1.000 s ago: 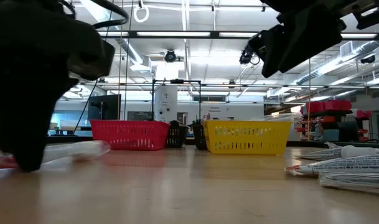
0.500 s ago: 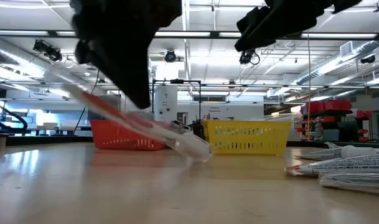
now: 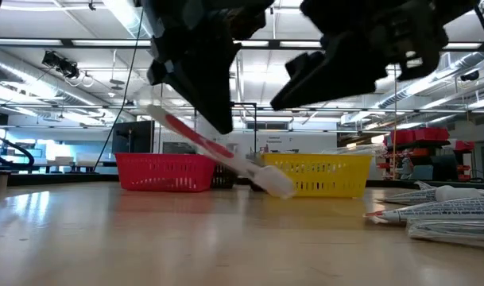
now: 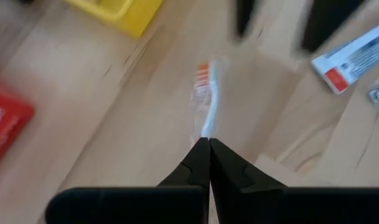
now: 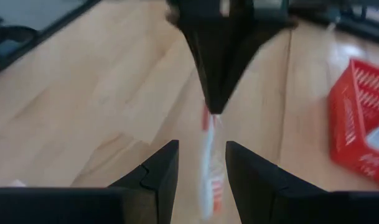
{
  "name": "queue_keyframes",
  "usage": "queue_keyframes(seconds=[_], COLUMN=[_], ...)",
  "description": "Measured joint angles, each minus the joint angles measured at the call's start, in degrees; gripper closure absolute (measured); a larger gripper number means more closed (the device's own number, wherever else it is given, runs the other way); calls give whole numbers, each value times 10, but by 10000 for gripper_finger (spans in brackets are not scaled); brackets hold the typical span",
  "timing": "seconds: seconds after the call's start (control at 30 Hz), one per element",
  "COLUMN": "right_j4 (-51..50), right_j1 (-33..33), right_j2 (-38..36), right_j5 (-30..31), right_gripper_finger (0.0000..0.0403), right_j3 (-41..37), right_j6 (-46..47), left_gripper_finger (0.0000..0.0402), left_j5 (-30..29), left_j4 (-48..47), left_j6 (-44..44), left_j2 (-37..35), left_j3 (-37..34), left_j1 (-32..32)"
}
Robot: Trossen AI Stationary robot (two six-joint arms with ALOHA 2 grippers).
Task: Pick & Place Travel size toiletries
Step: Put the orange toothbrush into the yellow bin
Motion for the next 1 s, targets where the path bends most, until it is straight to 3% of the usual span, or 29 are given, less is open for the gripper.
queue_keyframes(seconds=[0.2,0.63,0.83,0.93,1.0], right_j4=[35,91,109,109,106], right_j1=[-24,-33,-37,-39,-41], right_j2=[43,99,111,113,113], right_j5=[-25,-32,-28,-1,0], right_gripper_finger=[263,263,264,283,319], right_j3=[0,0,0,1,1], right_j6=[68,70,75,94,103], left_gripper_finger=[398,398,399,399,399], left_j5=[1,-18,-18,-18,-14], left_j4=[14,28,77,103,115], left_j6=[20,39,74,94,106], left_j2=[0,-1,-1,-1,-1], left_j3=[0,0,0,0,0], left_j1=[10,20,29,35,38])
